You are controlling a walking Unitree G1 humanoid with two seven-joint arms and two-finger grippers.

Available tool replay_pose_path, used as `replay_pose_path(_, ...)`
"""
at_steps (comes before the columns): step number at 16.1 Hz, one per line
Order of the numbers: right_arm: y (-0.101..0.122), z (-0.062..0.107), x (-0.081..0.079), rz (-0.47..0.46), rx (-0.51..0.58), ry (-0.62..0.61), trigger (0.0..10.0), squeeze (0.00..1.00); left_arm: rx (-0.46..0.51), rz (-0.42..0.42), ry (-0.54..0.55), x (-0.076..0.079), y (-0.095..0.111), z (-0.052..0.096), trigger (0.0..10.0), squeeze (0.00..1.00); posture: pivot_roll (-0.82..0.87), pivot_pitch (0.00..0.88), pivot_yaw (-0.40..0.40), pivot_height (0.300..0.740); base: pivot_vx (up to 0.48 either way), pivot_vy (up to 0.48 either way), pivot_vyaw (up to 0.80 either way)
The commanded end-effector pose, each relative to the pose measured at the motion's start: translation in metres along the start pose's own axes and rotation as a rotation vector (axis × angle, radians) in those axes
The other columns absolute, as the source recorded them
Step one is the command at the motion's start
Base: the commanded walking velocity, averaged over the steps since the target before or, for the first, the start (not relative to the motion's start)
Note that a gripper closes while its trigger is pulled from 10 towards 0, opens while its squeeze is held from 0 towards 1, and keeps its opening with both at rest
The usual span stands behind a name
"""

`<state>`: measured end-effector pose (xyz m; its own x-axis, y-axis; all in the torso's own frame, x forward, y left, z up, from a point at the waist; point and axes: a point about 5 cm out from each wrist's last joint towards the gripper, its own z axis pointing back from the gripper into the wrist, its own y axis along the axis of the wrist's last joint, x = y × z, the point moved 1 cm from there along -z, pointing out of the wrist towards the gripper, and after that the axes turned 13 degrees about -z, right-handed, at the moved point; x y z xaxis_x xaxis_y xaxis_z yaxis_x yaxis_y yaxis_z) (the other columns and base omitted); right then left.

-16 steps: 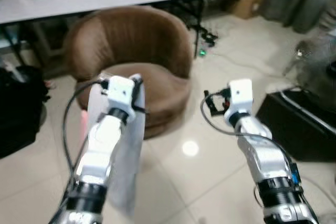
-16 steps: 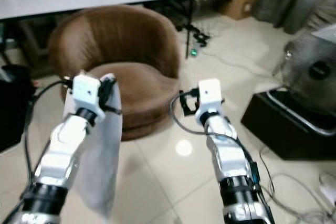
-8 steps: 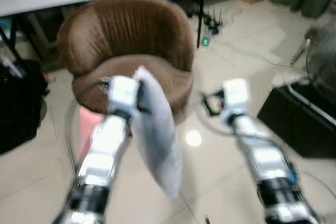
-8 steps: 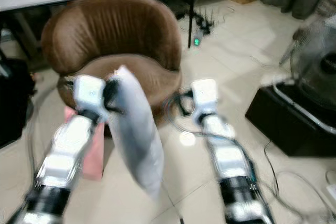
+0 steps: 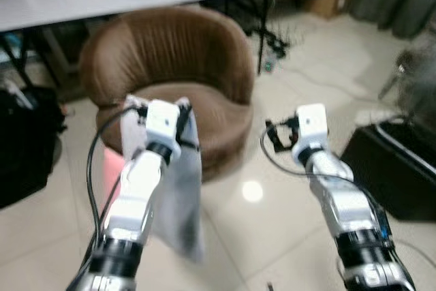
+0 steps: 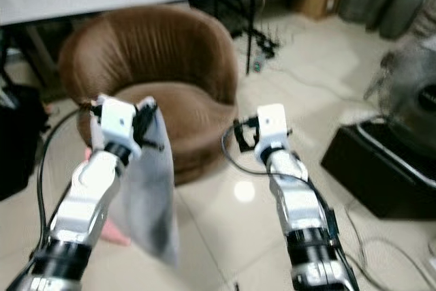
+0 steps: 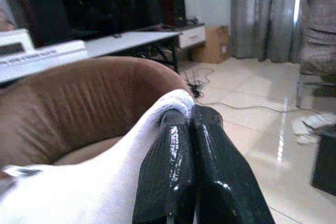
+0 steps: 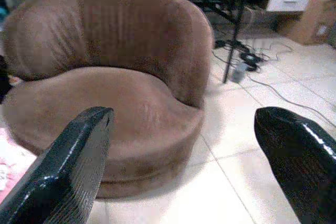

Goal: Move the pillow to the sofa from floor

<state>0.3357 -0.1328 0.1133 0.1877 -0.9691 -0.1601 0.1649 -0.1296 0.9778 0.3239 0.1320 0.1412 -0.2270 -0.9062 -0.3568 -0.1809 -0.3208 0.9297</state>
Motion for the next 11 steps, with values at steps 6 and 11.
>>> replay_pose_path(6,0.0024,-0.0017,-0.0095,0.036,0.007,0.047,10.0,0.00,0.060,-0.011,0.014,-0.0057,0.0136,-0.0029,10.0,0.00,0.04,0.000,0.028,0.740,0.368,0.000,0.22)
replay_pose_path(11,0.0020,-0.0016,-0.0019,-0.002,0.012,0.000,10.0,0.00,0.060,-0.012,-0.002,-0.0037,0.0132,-0.0032,10.0,0.00,0.04,0.000,0.033,0.740,0.387,0.000,0.16)
